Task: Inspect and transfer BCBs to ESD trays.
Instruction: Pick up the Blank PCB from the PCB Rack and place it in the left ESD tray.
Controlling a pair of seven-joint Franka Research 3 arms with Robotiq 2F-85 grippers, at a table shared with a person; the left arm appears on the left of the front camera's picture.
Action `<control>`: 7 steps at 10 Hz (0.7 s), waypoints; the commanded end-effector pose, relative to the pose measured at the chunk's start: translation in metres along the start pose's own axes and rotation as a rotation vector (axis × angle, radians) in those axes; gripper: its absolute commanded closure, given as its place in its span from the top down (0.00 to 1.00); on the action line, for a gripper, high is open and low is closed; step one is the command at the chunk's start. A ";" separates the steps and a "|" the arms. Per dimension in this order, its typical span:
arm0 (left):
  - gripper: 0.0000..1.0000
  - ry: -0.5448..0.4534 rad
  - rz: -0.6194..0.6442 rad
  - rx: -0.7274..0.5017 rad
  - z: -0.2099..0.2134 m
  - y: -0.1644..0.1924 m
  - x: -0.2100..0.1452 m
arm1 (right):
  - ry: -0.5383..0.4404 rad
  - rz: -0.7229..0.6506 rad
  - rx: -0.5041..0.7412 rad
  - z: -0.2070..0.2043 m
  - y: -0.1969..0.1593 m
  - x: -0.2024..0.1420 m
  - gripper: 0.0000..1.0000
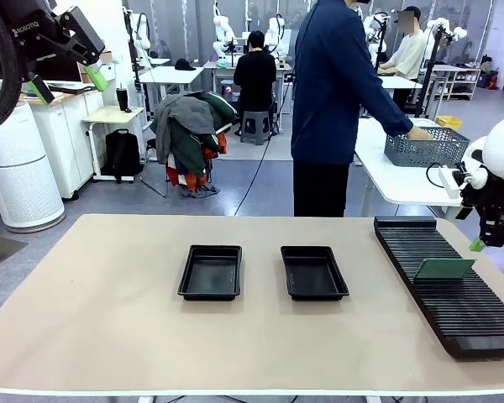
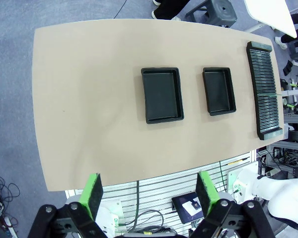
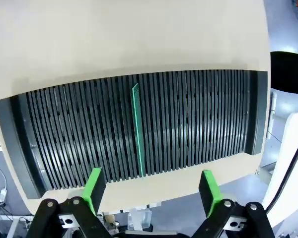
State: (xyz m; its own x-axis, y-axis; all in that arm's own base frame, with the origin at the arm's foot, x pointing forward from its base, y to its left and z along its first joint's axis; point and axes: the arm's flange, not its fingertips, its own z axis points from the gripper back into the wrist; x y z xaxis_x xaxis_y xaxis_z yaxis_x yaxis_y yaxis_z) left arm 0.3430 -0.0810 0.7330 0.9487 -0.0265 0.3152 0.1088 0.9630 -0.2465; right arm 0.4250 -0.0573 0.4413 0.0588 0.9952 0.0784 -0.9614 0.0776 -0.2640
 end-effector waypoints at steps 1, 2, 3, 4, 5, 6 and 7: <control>1.00 0.000 0.001 0.000 0.000 0.000 0.000 | 0.028 0.046 -0.022 -0.020 0.002 -0.007 1.00; 1.00 0.000 0.001 0.000 0.000 0.000 0.000 | 0.024 0.052 -0.024 -0.026 0.002 -0.008 1.00; 1.00 0.000 0.001 0.000 0.000 0.000 0.000 | 0.037 0.057 -0.022 -0.032 0.002 -0.008 1.00; 1.00 0.000 0.001 0.000 0.000 0.000 0.000 | 0.061 0.070 -0.011 -0.041 0.003 -0.008 1.00; 1.00 0.000 0.001 0.000 0.000 0.000 0.000 | 0.062 0.067 -0.001 -0.050 0.004 -0.008 1.00; 1.00 0.000 0.001 0.000 0.000 0.000 0.000 | 0.059 0.070 0.002 -0.053 0.005 -0.008 1.00; 1.00 0.000 0.001 0.000 0.000 0.000 0.000 | 0.062 0.075 0.007 -0.059 0.005 -0.008 1.00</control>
State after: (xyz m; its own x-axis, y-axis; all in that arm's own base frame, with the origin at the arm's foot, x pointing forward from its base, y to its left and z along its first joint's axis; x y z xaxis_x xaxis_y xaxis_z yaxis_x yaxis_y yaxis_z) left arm 0.3430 -0.0810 0.7330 0.9486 -0.0265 0.3152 0.1088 0.9630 -0.2465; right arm 0.4350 -0.0577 0.3897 0.0271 0.9993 0.0273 -0.9696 0.0329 -0.2423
